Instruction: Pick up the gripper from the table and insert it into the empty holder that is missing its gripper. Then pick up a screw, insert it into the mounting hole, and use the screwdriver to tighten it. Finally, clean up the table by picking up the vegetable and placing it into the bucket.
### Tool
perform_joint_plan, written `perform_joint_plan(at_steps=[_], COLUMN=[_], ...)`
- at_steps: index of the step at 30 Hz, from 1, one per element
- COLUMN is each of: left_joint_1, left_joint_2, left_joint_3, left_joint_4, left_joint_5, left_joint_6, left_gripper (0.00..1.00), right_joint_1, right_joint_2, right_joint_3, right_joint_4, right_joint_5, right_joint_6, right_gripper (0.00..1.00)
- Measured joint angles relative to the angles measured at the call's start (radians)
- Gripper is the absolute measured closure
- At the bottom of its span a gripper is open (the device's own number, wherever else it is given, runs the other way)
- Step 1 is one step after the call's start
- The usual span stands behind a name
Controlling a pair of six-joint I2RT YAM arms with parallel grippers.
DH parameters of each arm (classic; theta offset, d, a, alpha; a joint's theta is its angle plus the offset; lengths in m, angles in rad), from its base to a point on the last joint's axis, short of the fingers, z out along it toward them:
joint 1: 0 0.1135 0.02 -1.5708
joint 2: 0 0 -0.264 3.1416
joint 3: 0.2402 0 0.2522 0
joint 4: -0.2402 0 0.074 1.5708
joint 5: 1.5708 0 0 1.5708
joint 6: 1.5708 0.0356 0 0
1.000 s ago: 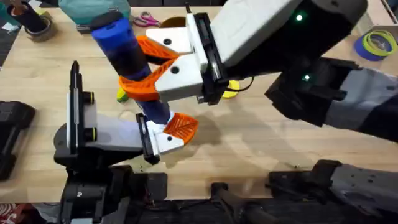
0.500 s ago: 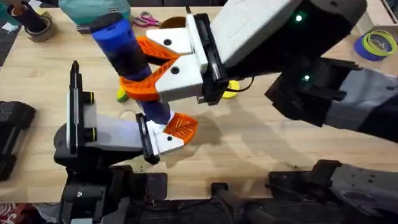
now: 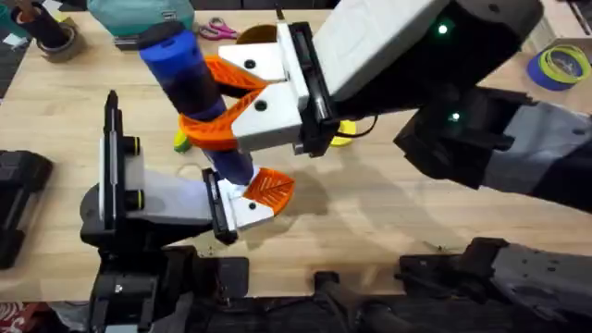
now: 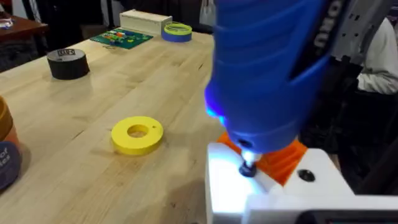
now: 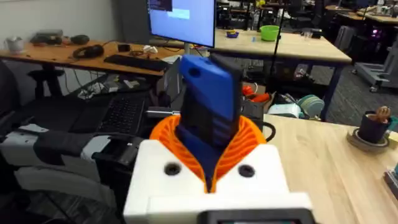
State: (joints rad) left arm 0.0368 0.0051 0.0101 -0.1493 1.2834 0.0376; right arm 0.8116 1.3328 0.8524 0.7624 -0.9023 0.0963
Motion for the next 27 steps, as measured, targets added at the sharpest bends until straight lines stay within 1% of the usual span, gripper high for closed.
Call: perform_joint_plan(at_steps=[27], left_joint_1=[-0.001], left_joint_2=[0.000], left_joint_3=[0.000], left_joint_4=[0.000], left_joint_5=[0.001], left_joint_6=[-0.002], left_gripper=[0.997], right_joint_1=[0.000], right_joint_2=[0.000], right_joint_3=[0.000], right_joint_4=[-0.024], right_joint_5=[0.019], right_joint_6=[0.009], right_gripper=[0.977])
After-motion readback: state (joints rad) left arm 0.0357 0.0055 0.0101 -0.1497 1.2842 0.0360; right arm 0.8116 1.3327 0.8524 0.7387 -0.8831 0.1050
